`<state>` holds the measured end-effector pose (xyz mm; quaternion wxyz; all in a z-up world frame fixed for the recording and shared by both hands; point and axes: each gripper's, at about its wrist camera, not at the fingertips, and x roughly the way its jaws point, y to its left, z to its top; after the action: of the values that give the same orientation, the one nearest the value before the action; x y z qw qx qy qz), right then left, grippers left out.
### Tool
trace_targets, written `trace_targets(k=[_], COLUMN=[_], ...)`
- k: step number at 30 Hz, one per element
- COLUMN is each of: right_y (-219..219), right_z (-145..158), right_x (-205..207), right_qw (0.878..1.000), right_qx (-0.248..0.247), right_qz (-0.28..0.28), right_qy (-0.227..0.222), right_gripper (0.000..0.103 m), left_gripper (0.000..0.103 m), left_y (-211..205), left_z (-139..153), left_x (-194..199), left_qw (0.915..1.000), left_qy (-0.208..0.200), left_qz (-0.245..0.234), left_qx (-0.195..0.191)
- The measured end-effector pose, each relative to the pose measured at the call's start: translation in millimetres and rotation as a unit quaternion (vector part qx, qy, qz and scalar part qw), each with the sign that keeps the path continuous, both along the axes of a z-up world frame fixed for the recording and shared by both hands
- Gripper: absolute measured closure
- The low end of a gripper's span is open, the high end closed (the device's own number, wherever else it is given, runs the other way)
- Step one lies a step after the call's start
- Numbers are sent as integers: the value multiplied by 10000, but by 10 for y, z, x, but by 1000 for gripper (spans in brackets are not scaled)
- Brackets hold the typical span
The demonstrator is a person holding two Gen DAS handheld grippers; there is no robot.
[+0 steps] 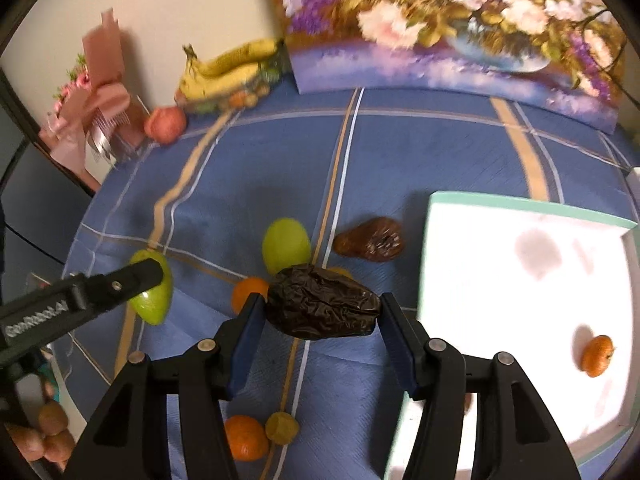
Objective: Organize fruits
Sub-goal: 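Grasp the dark wrinkled date with the right tool while the left tool lifts the lime, then carry the date with the right tool while the left tool lowers the lime into the tray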
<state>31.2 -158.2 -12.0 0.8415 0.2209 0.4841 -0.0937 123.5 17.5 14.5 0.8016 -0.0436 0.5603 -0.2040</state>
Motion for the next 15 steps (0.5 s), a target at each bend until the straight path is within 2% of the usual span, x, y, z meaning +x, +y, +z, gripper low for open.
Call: trace_targets(k=[5,15], right_y=[-128,-637], right_z=[150,169], right_x=[-192,-528], right_qw=[9995,9959], right_qx=[-220,-445], right_qz=[-172,-785], right_qy=[-151,-87], right_gripper=[43,43], left_gripper=[62,62], left_y=[-187,-724], left_z=[57,-6], left_x=[-110,-496], left_qw=[9998,9963], left_qy=[-50,-42], left_qz=[-215,-860], left_qx=[-28,-57])
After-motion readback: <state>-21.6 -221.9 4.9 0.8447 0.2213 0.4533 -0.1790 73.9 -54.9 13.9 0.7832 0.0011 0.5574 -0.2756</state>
